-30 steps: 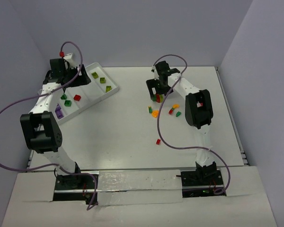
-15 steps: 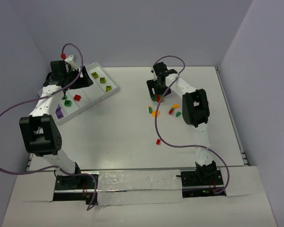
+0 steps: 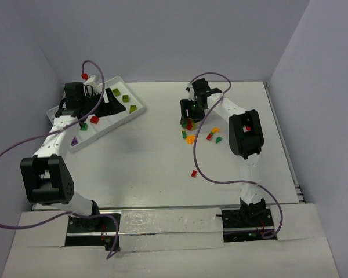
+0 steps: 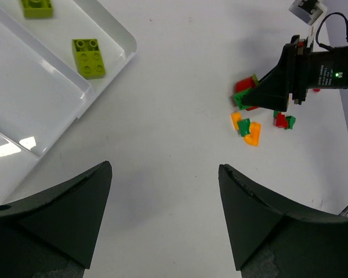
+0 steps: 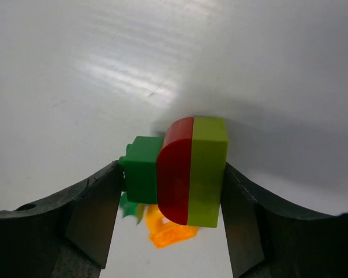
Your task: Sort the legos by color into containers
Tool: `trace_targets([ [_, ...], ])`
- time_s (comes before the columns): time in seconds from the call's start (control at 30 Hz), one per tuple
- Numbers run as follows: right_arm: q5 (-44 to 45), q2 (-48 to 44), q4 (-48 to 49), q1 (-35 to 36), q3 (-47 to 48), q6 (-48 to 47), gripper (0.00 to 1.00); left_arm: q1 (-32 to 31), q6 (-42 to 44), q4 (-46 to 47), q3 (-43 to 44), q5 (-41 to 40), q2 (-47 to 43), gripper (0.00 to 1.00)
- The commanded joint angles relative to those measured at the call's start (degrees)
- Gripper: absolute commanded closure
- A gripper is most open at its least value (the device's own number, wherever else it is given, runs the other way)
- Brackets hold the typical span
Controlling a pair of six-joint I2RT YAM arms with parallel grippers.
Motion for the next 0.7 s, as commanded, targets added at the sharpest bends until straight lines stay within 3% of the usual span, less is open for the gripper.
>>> trace_targets([
  [0.0, -14.3, -12.3, 10.7, -3.1, -4.6, 10.2, 0.5, -3.3, 0.2, 5.6, -1.4, 0.9, -5.0, 0.16],
  [0.2, -20.9, -19.4, 23.4, -4.6, -12.5, 27.2, 0.49, -9.0, 1.5, 6.4, -1.4, -5.0, -7.5, 0.15],
  [0.27, -23.7, -22.8, 37.0, -5.0, -19.7, 41.8, 0.48, -11.9, -0.1, 7.4, -1.0, -8.0, -7.7, 0.15],
  [0.4, -25.7, -25.0, 50.1, -5.1, -28.6, 57.2, 0.49, -15.9, -3.6, 8.7, 1.7, -12.5, -4.7, 0.15],
  [0.53, -25.9, -25.6, 55.4, -5.1, -32.1, 66.9, 0.5, -21.1, -6.0, 9.5, 5.5, -17.4, -1.4, 0.15],
  [0.67, -25.8, -26.0, 54.6, -5.0, -32.8, 68.2, 0.51, -24.8, -6.8, 9.7, 9.4, -20.0, 2.4, 0.14],
])
